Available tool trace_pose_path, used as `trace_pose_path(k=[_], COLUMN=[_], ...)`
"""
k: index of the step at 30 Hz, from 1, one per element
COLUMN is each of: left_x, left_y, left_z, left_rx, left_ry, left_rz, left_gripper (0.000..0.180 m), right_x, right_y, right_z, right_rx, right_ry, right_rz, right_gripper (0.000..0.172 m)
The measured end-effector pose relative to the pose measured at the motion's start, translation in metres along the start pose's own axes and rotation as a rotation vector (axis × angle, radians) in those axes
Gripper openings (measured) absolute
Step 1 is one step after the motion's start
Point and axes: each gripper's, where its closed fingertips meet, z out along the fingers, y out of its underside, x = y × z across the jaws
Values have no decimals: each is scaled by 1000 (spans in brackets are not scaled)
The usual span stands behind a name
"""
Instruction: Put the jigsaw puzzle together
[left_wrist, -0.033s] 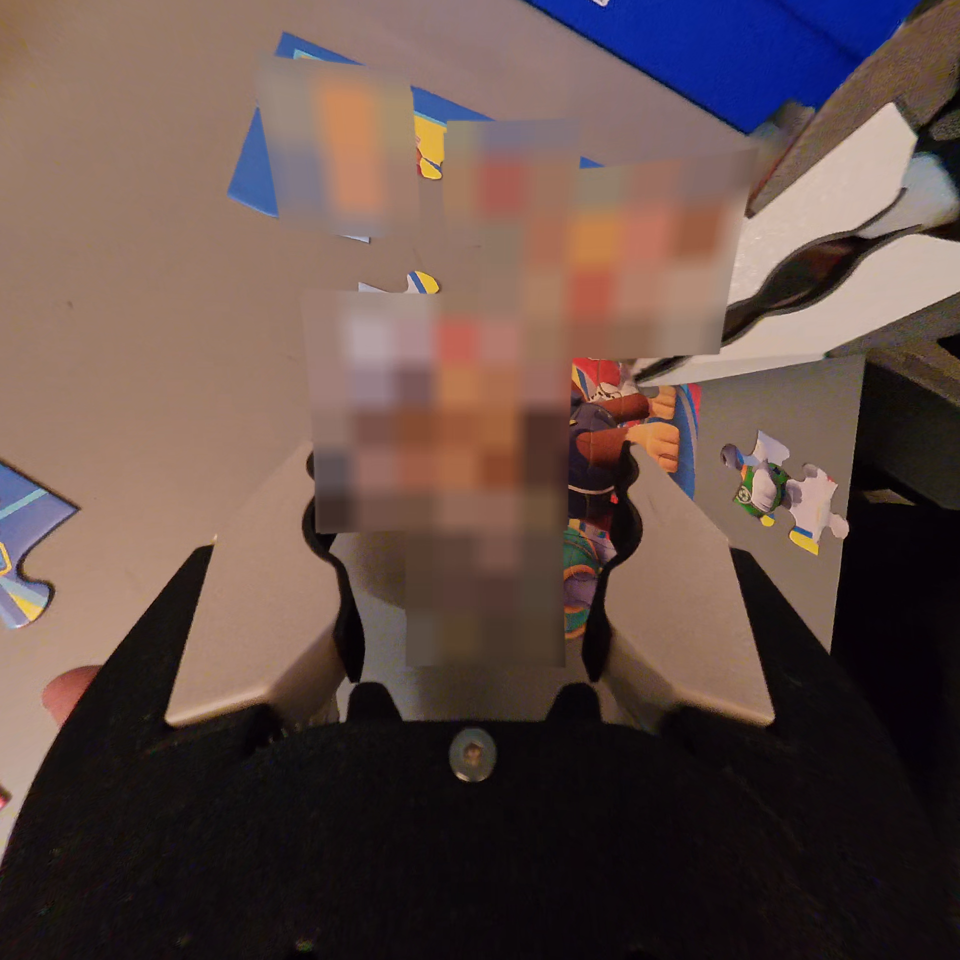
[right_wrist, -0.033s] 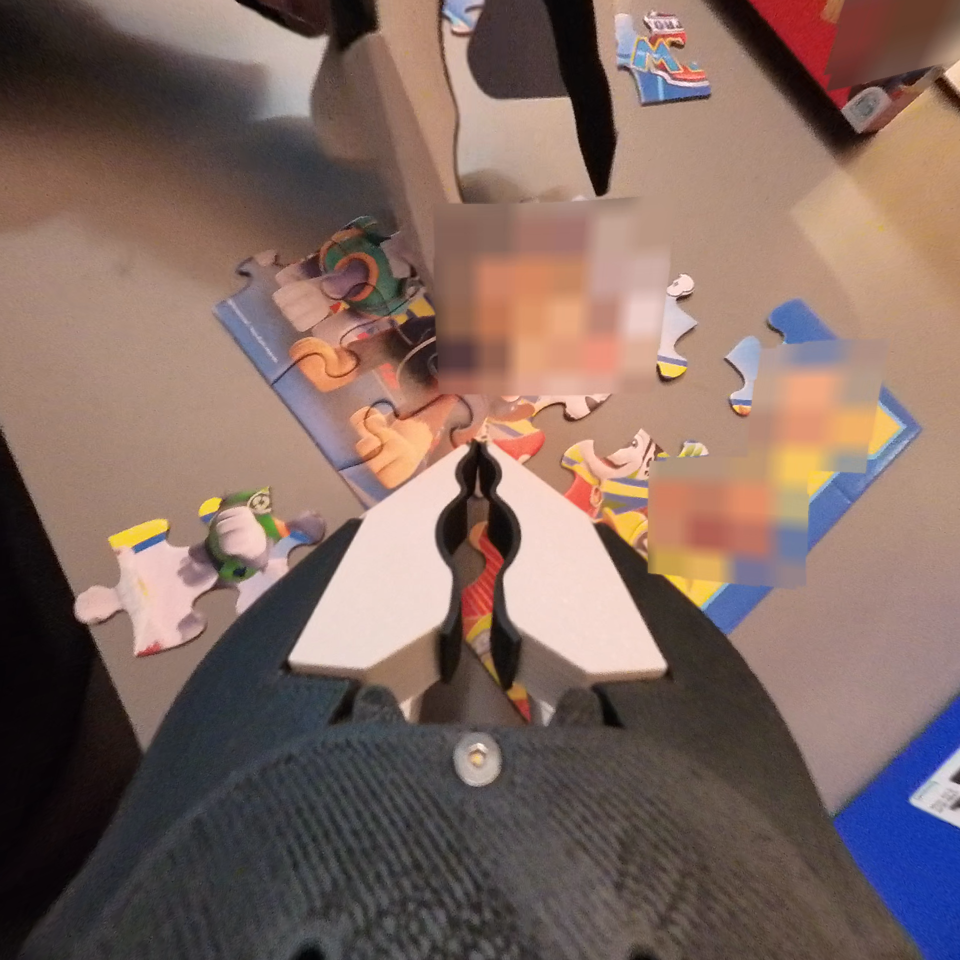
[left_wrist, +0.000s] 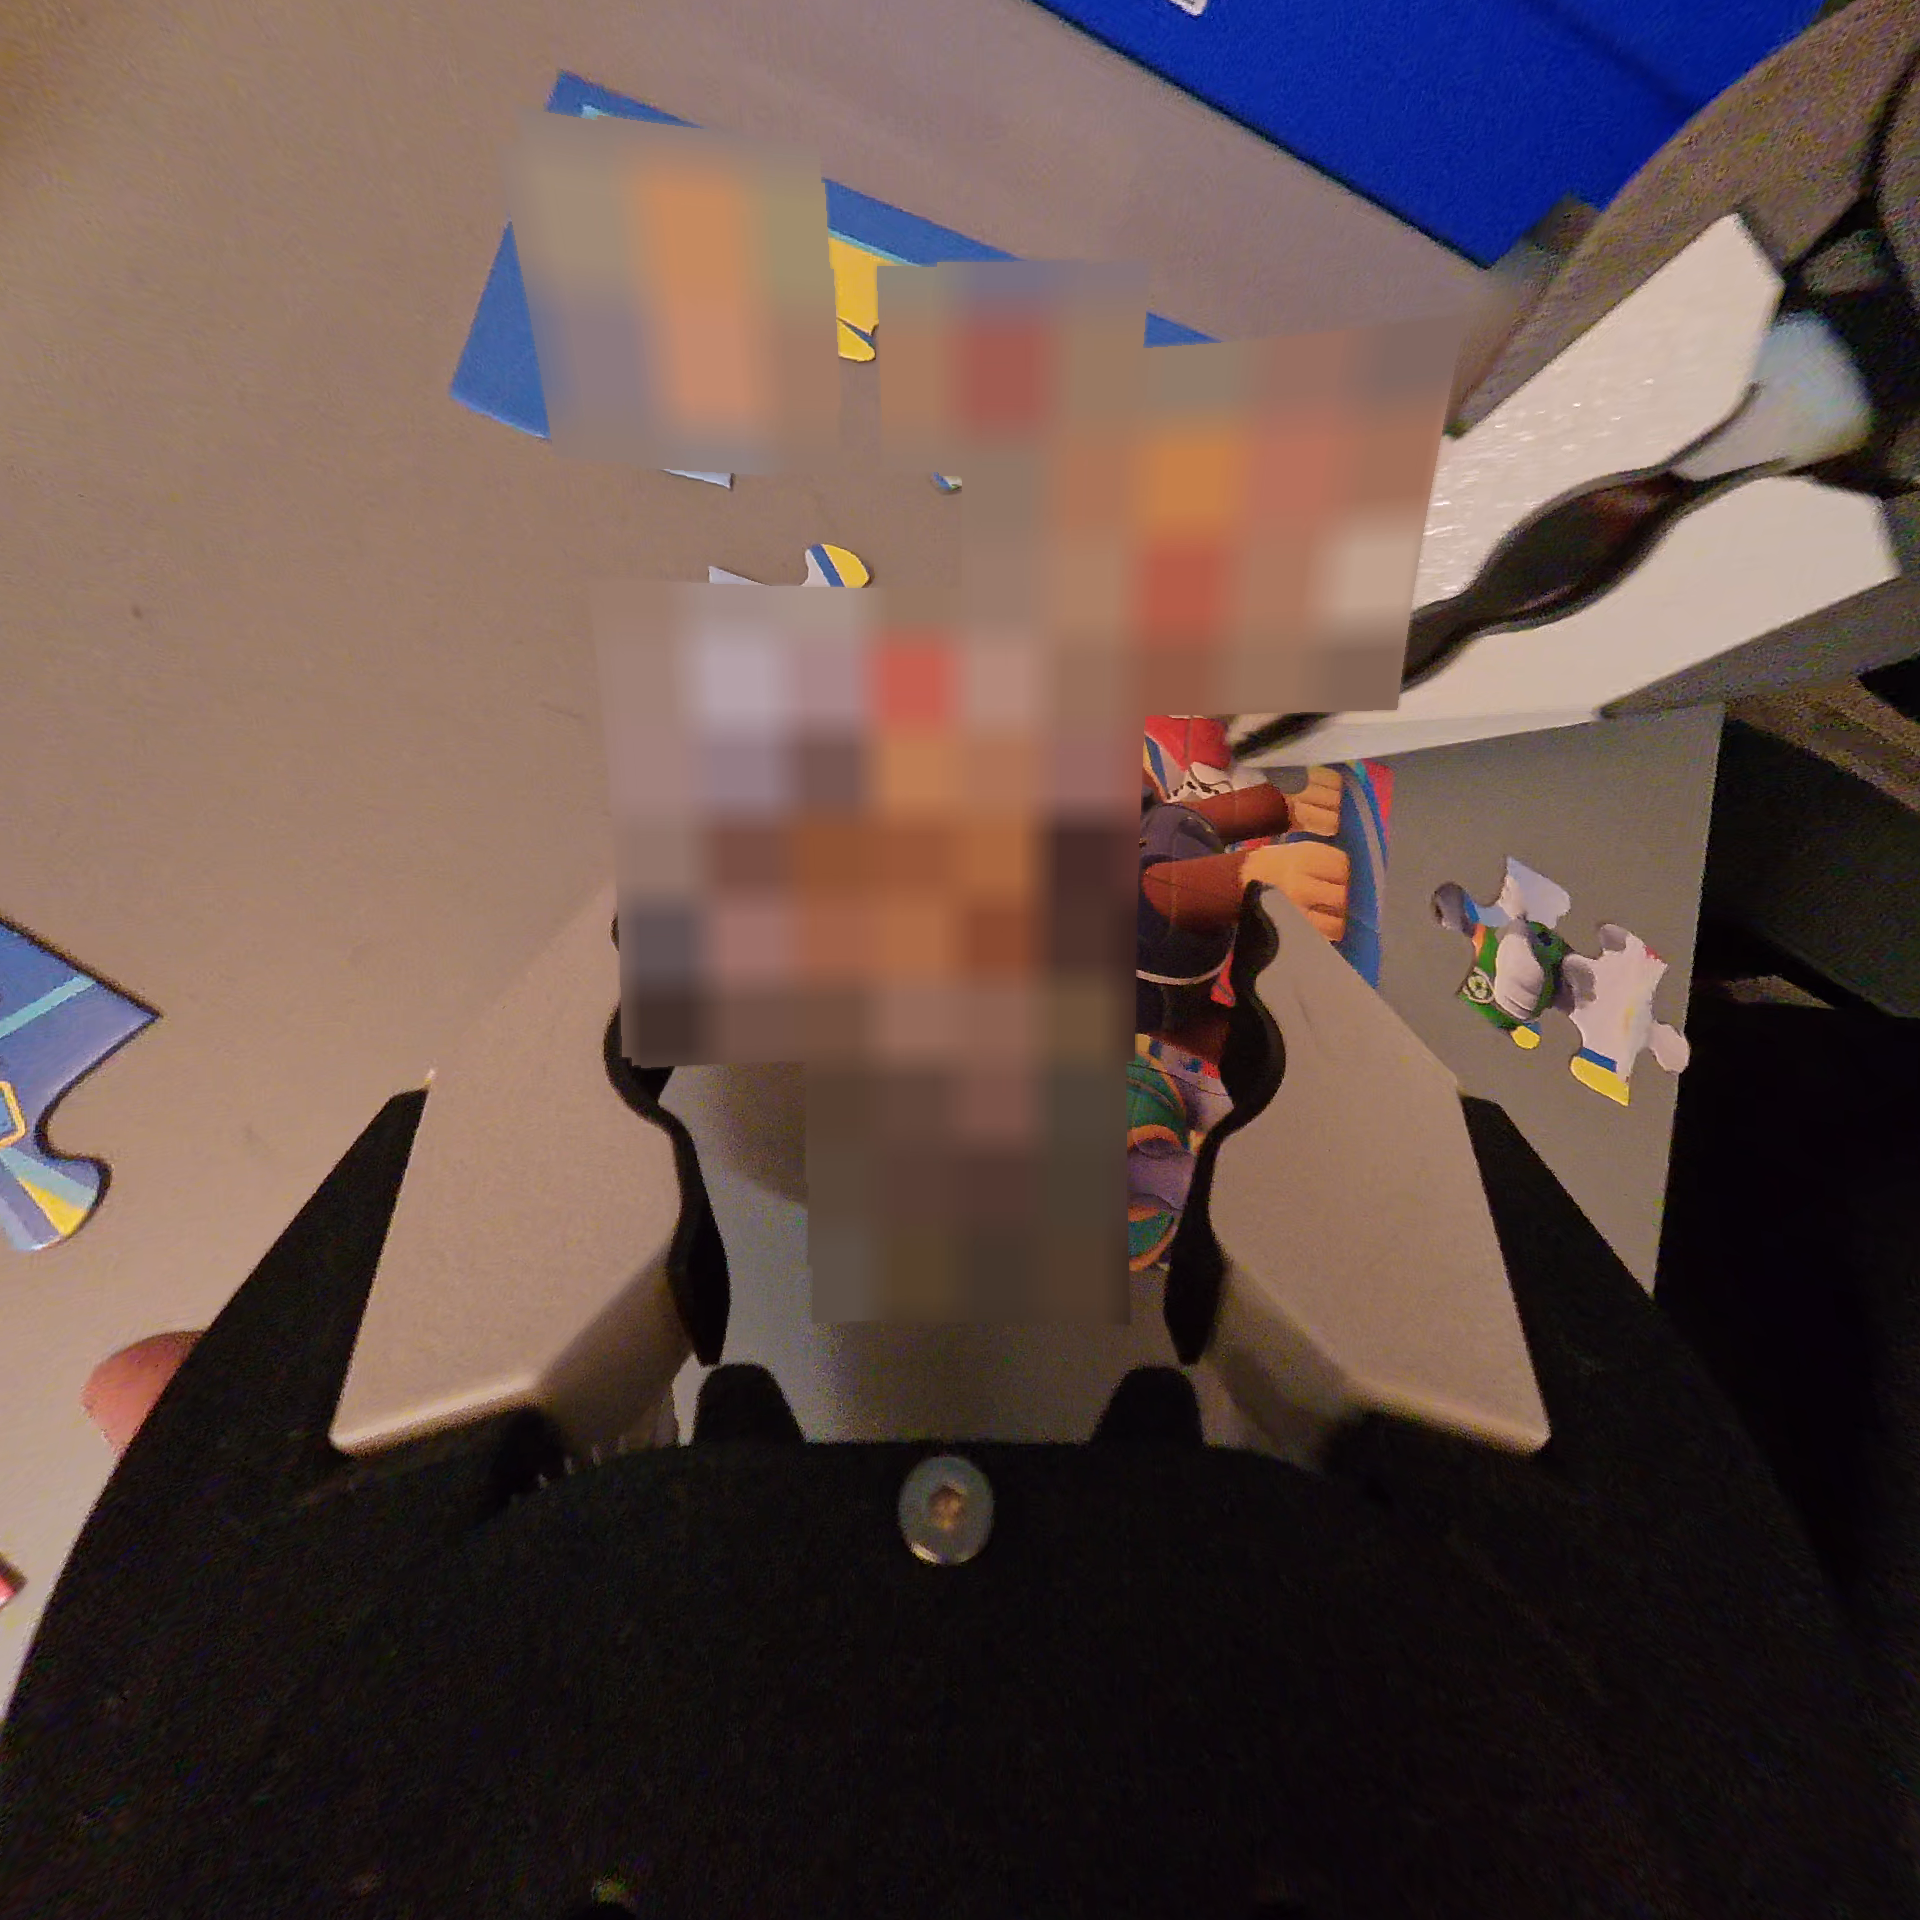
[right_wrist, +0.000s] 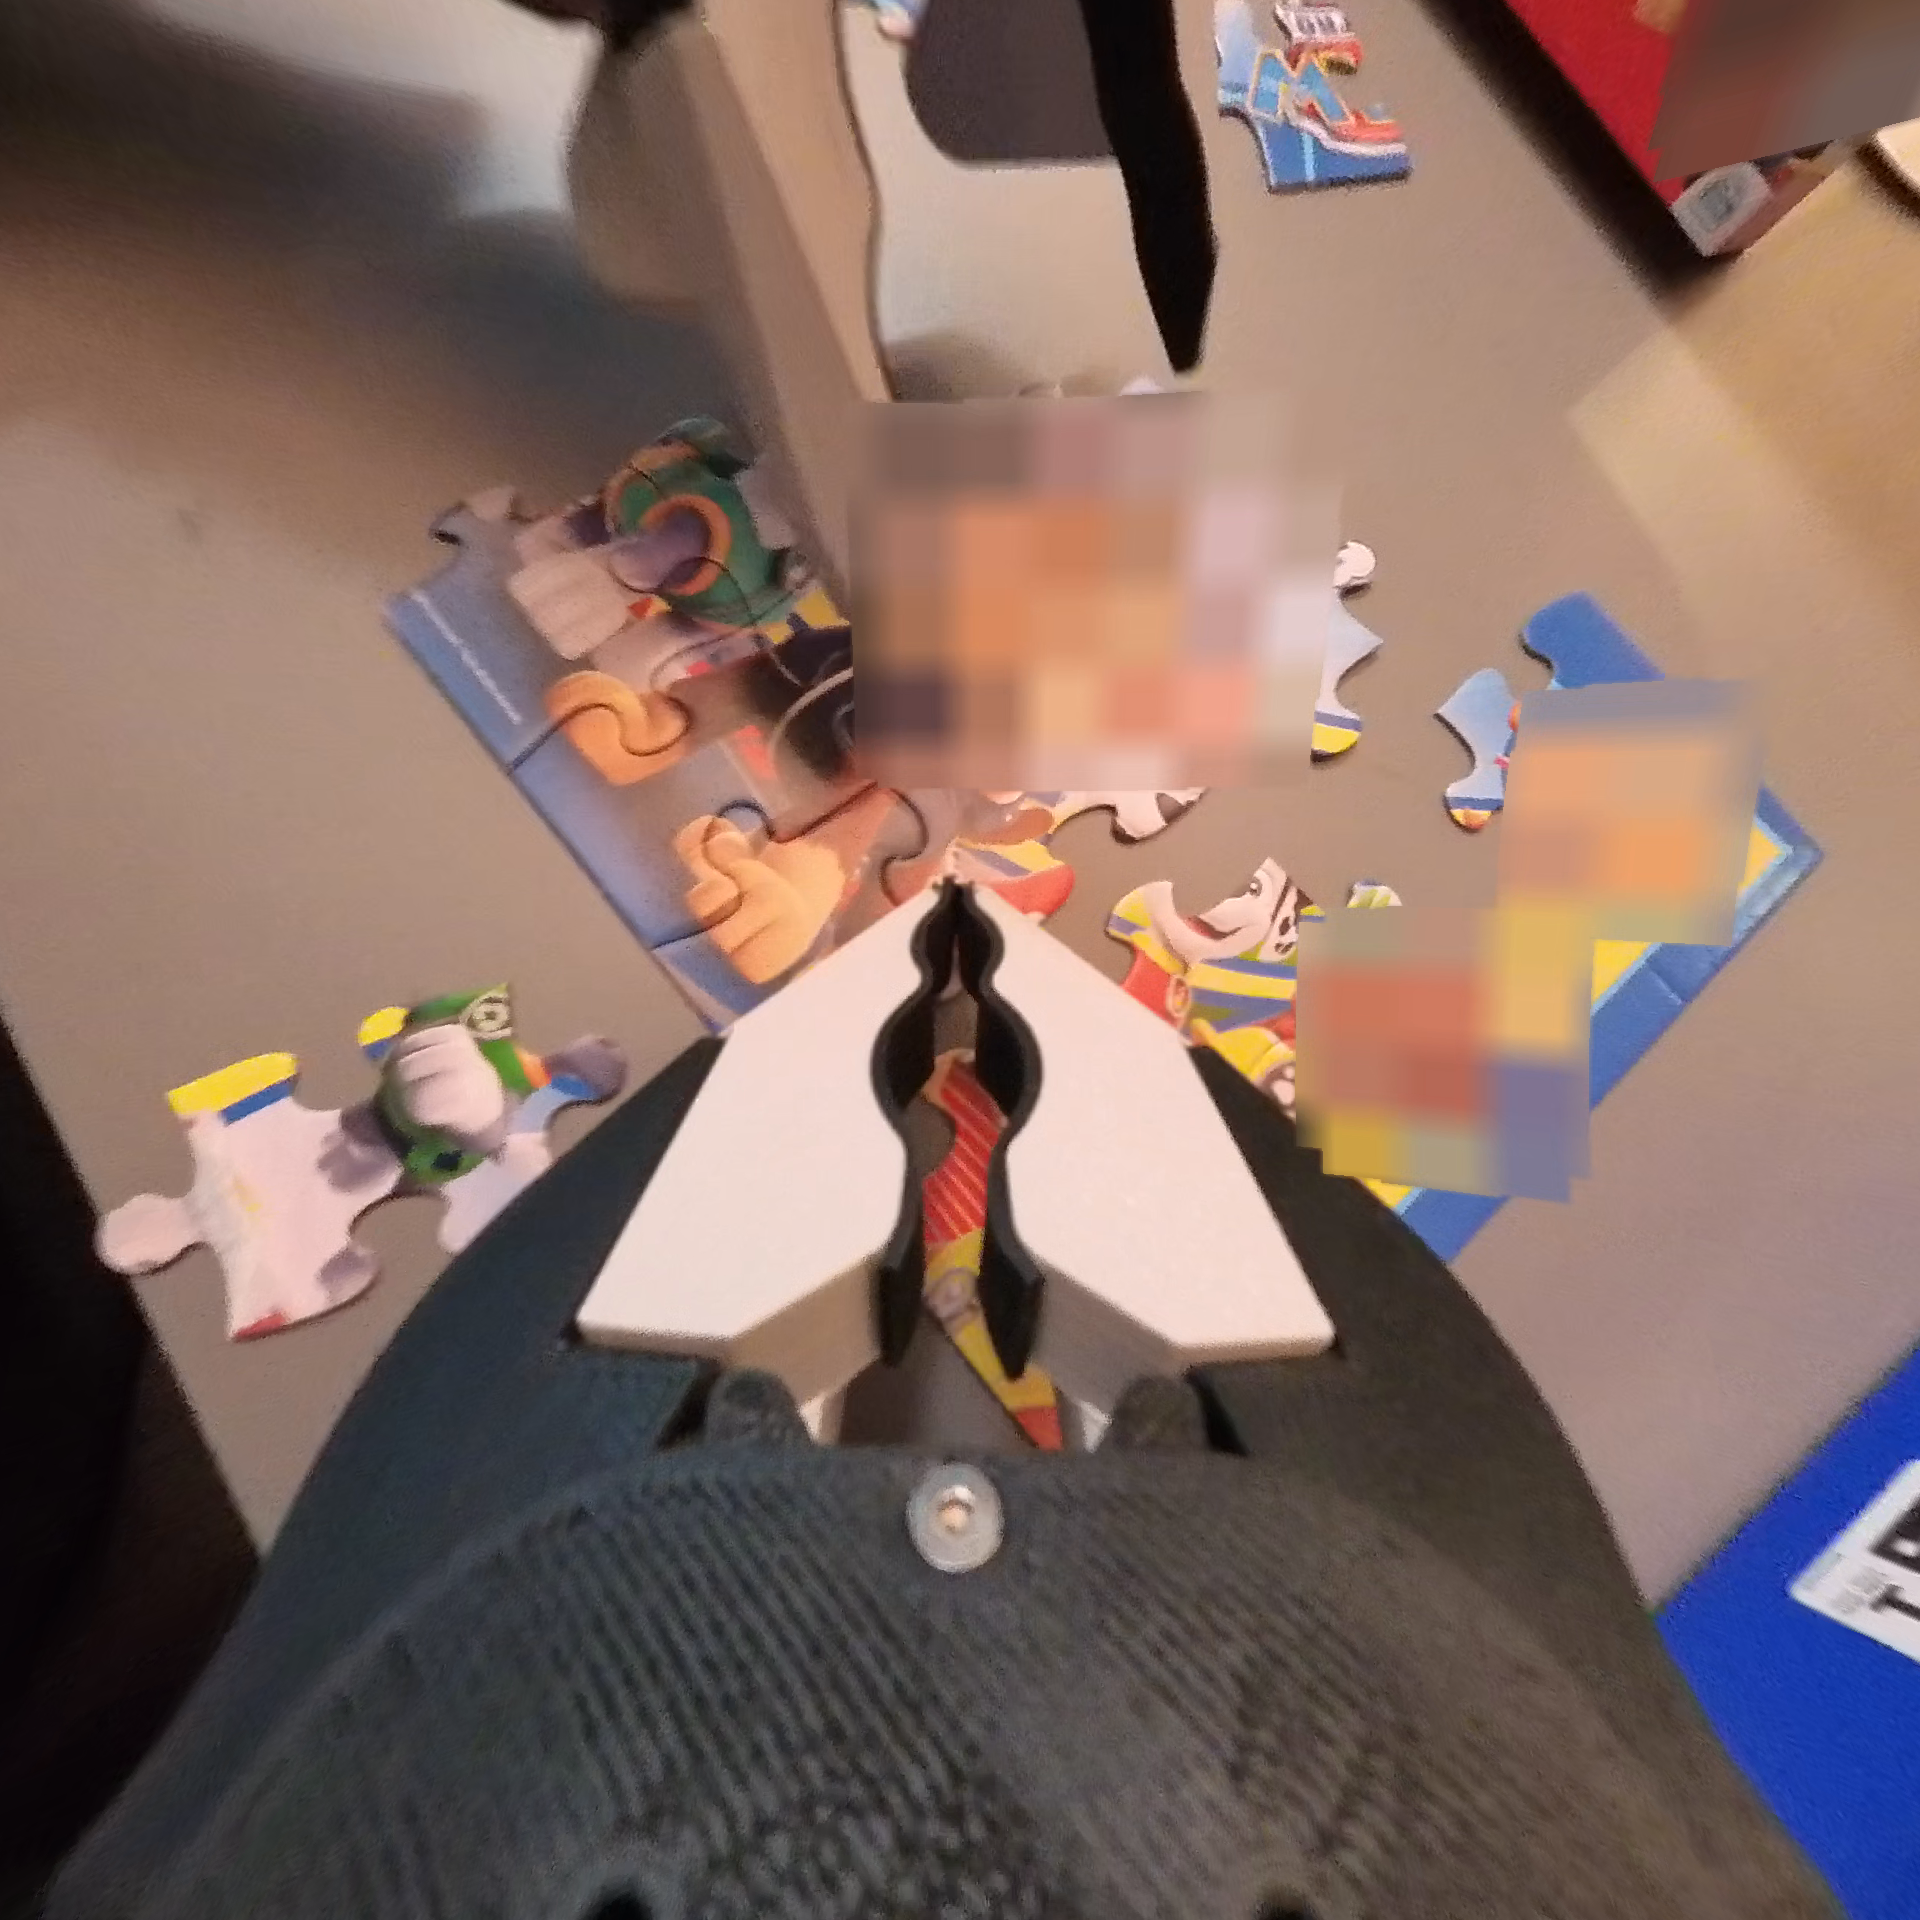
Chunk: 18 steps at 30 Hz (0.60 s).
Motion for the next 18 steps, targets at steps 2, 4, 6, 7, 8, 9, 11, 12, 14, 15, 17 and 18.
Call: trace_pose_path(k=[2,4,6,7,8,9,11,12,14,15,17,18], left_x=[4,7,10,10,11,12,12,12,12,13,21,29], left_y=[-2,-3,-2,-1,1,3,9,14,27,35,54,64], left_z=[-4,-9,-14,-16,-19,-22,-29,-34,-45,-49,-55,-56], left_rx=[10,20,27,29,32,34,39,42,46,44,33,26], left_ry=[-6,-12,-21,-30,-41,-54,-87,-106,-154,-171,-167,-150], left_rz=[7,13,17,19,20,21,15,7,-12,-23,-57,-74], left_gripper=[107,107,107,107,107,107,107,107,105,102,92,86], right_x=[0,0,0,0,0,0,0,1,-2,-3,-7,-9], right_y=[5,5,5,5,5,5,5,5,1,-2,-1,2], right_z=[7,7,7,8,8,8,7,5,-2,-7,-15,-17], right_rx=[-39,-51,-72,-83,-92,-95,-79,-63,3,41,76,74], right_ry=[-5,-35,-50,-45,-33,-17,18,33,45,44,32,27], right_rz=[10,61,71,56,36,17,0,6,40,68,137,169], right_gripper=[0,0,0,0,0,0,0,0,0,0,3,7])
